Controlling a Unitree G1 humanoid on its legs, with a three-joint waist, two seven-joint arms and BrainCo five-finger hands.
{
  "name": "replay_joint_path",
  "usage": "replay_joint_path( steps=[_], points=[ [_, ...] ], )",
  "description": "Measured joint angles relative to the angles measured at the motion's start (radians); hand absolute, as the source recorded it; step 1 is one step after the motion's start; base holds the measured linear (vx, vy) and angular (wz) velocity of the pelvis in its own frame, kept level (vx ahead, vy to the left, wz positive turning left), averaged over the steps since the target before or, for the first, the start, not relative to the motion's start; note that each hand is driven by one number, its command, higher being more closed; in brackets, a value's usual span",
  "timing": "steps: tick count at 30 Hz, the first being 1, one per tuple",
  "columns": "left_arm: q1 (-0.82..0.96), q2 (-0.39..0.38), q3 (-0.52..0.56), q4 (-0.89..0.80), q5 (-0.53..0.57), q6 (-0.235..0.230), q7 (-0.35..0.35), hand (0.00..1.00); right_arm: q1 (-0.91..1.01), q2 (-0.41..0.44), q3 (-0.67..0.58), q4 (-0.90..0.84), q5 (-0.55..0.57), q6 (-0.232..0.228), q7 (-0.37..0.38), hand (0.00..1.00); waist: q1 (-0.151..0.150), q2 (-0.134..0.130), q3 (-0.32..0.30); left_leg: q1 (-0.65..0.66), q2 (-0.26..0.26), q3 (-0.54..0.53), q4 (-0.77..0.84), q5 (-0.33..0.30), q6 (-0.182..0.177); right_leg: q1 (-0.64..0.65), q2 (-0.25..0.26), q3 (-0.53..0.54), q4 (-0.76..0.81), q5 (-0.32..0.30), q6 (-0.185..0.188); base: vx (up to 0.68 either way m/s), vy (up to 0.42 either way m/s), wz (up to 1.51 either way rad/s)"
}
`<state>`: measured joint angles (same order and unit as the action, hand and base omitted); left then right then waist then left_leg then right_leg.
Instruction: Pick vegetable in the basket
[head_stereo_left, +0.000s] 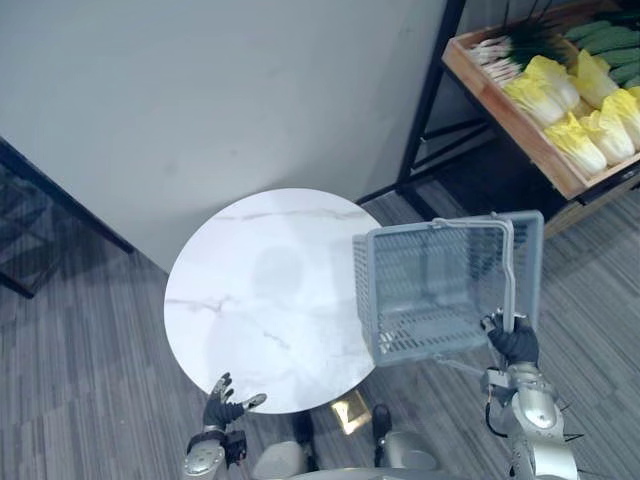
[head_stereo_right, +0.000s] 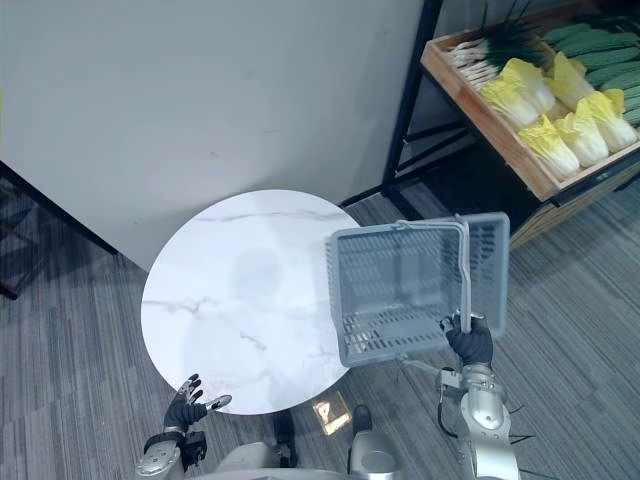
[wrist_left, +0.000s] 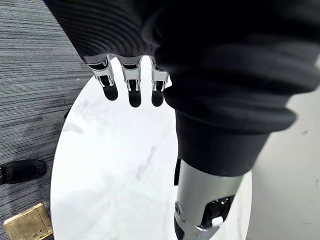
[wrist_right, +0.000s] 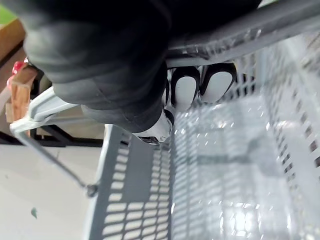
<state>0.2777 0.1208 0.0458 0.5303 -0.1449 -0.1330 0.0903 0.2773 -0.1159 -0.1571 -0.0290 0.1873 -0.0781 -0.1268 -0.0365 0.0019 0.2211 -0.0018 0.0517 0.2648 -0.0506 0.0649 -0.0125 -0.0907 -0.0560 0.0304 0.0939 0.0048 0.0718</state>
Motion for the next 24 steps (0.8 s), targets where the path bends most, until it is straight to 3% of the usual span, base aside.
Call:
replay_joint_path(
  steps=[1,2,3,4,5,7,9,10,12,14,15,16,17,19,21,22,24],
  points=[
    [-0.002,0.002,0.003,-0.022,0.000,0.000,0.002,0.00,0.002,0.011,-0.002,0.000,0.000,0.001,-0.004,1.00,-0.002,-0.011,0.001,-0.044,0.003,0.013,0.056,-0.018,0.006,-0.030,-0.003,0.001,0.016,0.014,0.001,-0.08,0.013,-0.24],
    [-0.013,0.003,0.003,-0.047,0.000,0.001,0.002,0.00,0.002,0.011,-0.003,-0.003,0.001,0.001,-0.006,1.00,-0.002,-0.025,0.005,-0.114,0.006,0.026,0.161,-0.042,0.034,-0.072,-0.005,0.027,0.039,0.038,0.031,-0.12,-0.006,-0.38],
    [-0.022,-0.008,0.005,-0.059,0.000,0.000,0.002,0.00,0.000,0.005,-0.007,-0.005,0.000,0.001,-0.007,1.00,0.005,0.000,0.002,-0.158,0.057,0.032,0.199,-0.057,0.049,-0.084,0.010,0.024,0.032,0.056,0.067,-0.11,0.012,-0.47],
    [-0.026,-0.013,0.011,-0.076,0.000,-0.003,0.004,0.00,-0.007,0.004,-0.010,-0.010,-0.001,0.001,-0.010,1.00,0.012,0.013,0.015,-0.169,0.075,0.033,0.215,-0.077,0.044,-0.116,0.014,-0.011,0.162,0.004,0.029,-0.10,0.000,-0.24],
    [-0.034,-0.008,0.015,-0.093,-0.001,-0.004,0.007,0.00,0.009,0.018,-0.010,-0.016,-0.002,0.001,-0.024,1.00,0.004,-0.005,0.017,-0.170,0.069,0.030,0.249,-0.090,0.063,-0.140,-0.037,-0.049,0.477,-0.146,-0.020,-0.07,0.005,-0.06],
    [-0.031,-0.011,0.019,-0.108,-0.001,-0.004,0.009,0.00,0.022,0.022,-0.019,-0.016,-0.006,0.001,-0.030,1.00,0.007,-0.010,0.014,-0.178,0.062,0.016,0.266,-0.093,0.070,-0.076,-0.086,-0.055,0.638,-0.209,0.021,-0.15,-0.071,0.16],
    [-0.023,-0.020,0.032,-0.128,-0.001,-0.004,0.014,0.00,0.025,0.022,-0.033,-0.016,-0.015,-0.001,-0.036,1.00,0.014,-0.023,0.005,-0.215,0.055,0.009,0.290,-0.075,0.059,0.016,-0.104,-0.046,0.597,-0.222,0.035,-0.18,-0.101,0.11],
    [-0.022,-0.019,0.038,-0.138,-0.002,-0.004,0.022,0.00,0.022,0.021,-0.041,-0.016,-0.024,-0.002,-0.048,1.00,0.028,-0.026,0.002,-0.258,0.062,0.013,0.326,-0.057,0.042,0.078,-0.095,-0.046,0.449,-0.276,0.043,-0.13,-0.089,-0.10],
    [-0.009,-0.044,0.042,-0.151,-0.018,-0.004,0.023,0.00,0.015,0.019,-0.059,-0.016,-0.032,-0.001,-0.054,1.00,0.057,0.000,-0.007,-0.313,0.096,0.011,0.329,-0.019,0.019,0.097,-0.060,-0.074,0.302,-0.307,0.033,-0.26,-0.168,-0.23],
    [0.011,-0.055,0.034,-0.157,-0.022,-0.003,0.023,0.00,0.008,0.016,-0.067,-0.007,-0.032,-0.001,-0.054,1.00,0.053,0.013,-0.002,-0.327,0.120,-0.006,0.302,0.031,-0.002,0.108,-0.029,-0.093,0.247,-0.331,0.009,-0.28,-0.193,0.02],
    [0.025,-0.067,0.025,-0.163,-0.022,-0.001,0.023,0.00,0.006,0.016,-0.079,0.006,-0.032,-0.001,-0.068,1.00,0.049,0.029,0.001,-0.321,0.133,-0.039,0.259,0.095,-0.025,0.093,-0.004,-0.112,0.275,-0.327,-0.002,-0.38,-0.238,0.25],
    [0.030,-0.070,0.020,-0.171,-0.022,-0.001,0.023,0.00,0.015,0.019,-0.090,0.008,-0.031,0.001,-0.078,1.00,0.045,0.023,0.002,-0.299,0.127,-0.081,0.182,0.179,-0.075,0.076,-0.007,-0.119,0.291,-0.327,-0.029,-0.32,-0.176,0.27],
    [0.027,-0.073,0.019,-0.171,-0.021,0.000,0.023,0.00,0.015,0.022,-0.100,0.008,-0.031,0.004,-0.081,1.00,0.043,0.019,0.005,-0.304,0.128,-0.100,0.207,0.157,-0.080,0.066,-0.008,-0.128,0.300,-0.323,-0.047,-0.36,-0.194,0.17],
    [0.042,-0.076,0.008,-0.184,-0.020,0.006,0.021,0.00,0.017,0.034,-0.113,0.006,-0.028,0.007,-0.093,1.00,0.040,0.013,0.008,-0.306,0.133,-0.111,0.453,-0.038,-0.063,0.045,-0.013,-0.123,0.312,-0.302,-0.076,-0.24,-0.101,-0.07],
    [0.066,-0.081,0.007,-0.216,-0.022,0.006,0.022,0.00,0.025,0.038,-0.088,-0.025,-0.019,0.010,-0.091,1.00,0.042,0.021,0.005,-0.247,0.149,-0.134,0.569,-0.169,-0.068,0.014,0.005,-0.072,0.322,-0.278,-0.077,-0.25,-0.004,-0.74],
    [0.075,-0.083,0.006,-0.230,-0.023,0.006,0.022,0.00,0.035,0.055,-0.071,-0.067,-0.019,0.010,-0.091,1.00,0.050,0.026,0.003,-0.191,0.168,-0.140,0.598,-0.243,-0.074,-0.012,0.034,-0.023,0.323,-0.255,-0.075,-0.16,0.050,-0.91],
    [0.078,-0.086,0.005,-0.229,-0.023,0.007,0.023,0.00,0.038,0.072,-0.066,-0.105,-0.019,0.010,-0.091,1.00,0.046,0.033,-0.002,-0.140,0.175,-0.135,0.552,-0.303,-0.065,-0.041,0.060,0.010,0.324,-0.239,-0.068,-0.16,0.110,-0.79]
  ],
)
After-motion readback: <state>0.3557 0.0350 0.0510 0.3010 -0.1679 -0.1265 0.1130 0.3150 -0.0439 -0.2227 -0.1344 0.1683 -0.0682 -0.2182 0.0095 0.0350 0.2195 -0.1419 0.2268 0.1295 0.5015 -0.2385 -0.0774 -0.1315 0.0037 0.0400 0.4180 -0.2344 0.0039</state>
